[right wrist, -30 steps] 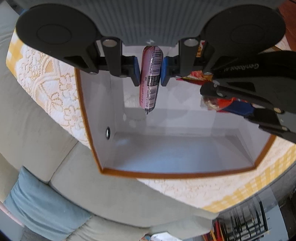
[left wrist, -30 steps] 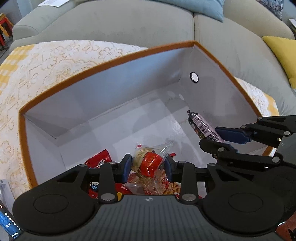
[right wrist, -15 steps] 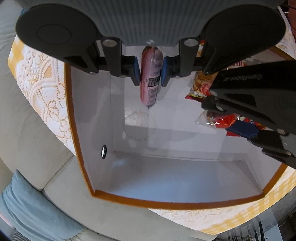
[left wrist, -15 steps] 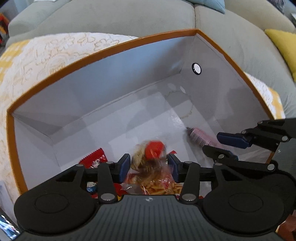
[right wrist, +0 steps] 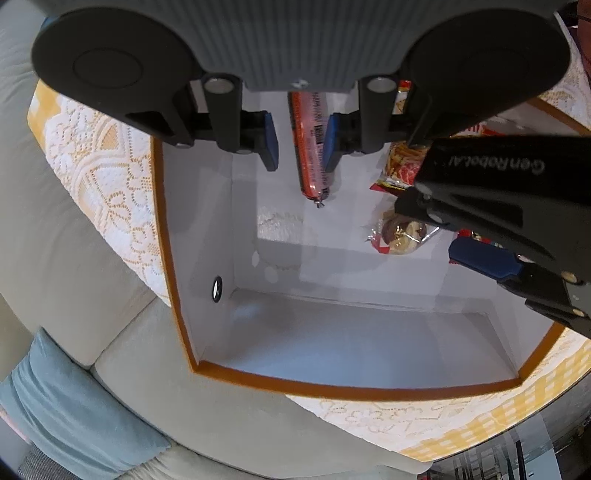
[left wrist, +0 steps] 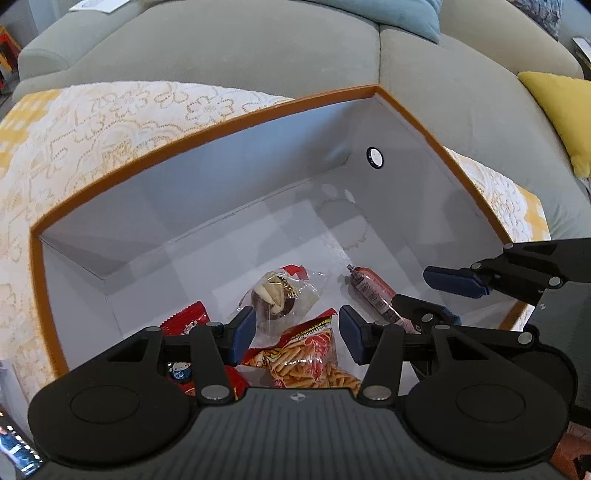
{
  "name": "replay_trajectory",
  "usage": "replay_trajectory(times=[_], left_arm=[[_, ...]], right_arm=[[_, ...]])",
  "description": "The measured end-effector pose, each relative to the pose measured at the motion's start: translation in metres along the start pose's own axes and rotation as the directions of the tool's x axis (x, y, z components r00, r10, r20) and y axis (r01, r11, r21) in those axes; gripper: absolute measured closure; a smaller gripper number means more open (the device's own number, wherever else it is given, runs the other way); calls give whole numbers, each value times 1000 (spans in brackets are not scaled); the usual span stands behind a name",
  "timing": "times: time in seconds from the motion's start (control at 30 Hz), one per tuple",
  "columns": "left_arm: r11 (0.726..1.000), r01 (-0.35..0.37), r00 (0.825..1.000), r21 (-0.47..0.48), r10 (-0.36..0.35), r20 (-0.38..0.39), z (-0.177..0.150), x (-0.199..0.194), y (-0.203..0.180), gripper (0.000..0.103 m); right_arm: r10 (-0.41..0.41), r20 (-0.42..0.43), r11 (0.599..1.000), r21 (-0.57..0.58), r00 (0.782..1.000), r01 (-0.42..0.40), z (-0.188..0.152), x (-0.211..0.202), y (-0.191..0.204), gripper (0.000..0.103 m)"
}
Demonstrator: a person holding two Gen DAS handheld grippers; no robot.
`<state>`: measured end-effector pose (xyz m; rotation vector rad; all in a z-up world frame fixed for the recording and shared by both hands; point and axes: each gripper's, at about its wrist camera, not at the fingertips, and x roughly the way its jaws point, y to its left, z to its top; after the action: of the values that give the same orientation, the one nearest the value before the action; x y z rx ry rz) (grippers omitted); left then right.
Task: Organize snacks
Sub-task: 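Lower both tools into the box and open them to drop the snacks, then withdraw both tools from the box toward the remaining snack pile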
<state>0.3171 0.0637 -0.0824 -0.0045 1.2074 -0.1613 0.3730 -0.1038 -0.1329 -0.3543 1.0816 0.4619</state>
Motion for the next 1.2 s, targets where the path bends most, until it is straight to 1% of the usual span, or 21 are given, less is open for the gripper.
replay_trajectory(times=[0.1,0.23,0.3,0.37,0.43,0.5,0.53,0.7,0.83,1.1,1.2], left_arm=[[1000,3,1000,-3,-3,6,-2,-10,-3,42],[1000,7,999,2,-8,45,-7,-32,-8,42],[1000,12,998,2,-12,62,-10,-43,-11,42],[1000,19,997,9,-19,76,-15,-54,-16,42],[999,28,996,25,-30,90,-21,-65,-22,42],[998,40,994,44,-45,99,-28,-73,-29,42],[997,44,994,58,-50,101,-33,-77,-34,42],[991,57,992,124,-70,105,-57,-88,-57,42],[985,81,990,151,-96,98,-78,-92,-71,42],[967,106,988,231,-127,82,-123,-85,-90,42],[958,119,987,261,-142,74,-138,-80,-89,42]], right_arm=[[-8,3,1000,-16,1000,8,-1,-10,2,74],[-18,30,999,-29,999,19,-5,-31,1,73],[-16,44,1000,-20,999,17,-9,-44,-1,70],[-10,55,1000,-5,998,10,-15,-59,-4,66],[-8,68,1000,4,998,8,-22,-72,-6,58],[-7,79,1000,4,997,6,-33,-85,-4,56],[-2,82,1000,5,997,2,-39,-91,-4,54],[14,95,999,38,995,-18,-76,-114,-3,53],[-17,118,997,75,993,8,-108,-127,-1,53],[-73,146,977,211,987,41,-174,-138,0,52],[-76,147,960,279,986,32,-198,-137,-1,52]])
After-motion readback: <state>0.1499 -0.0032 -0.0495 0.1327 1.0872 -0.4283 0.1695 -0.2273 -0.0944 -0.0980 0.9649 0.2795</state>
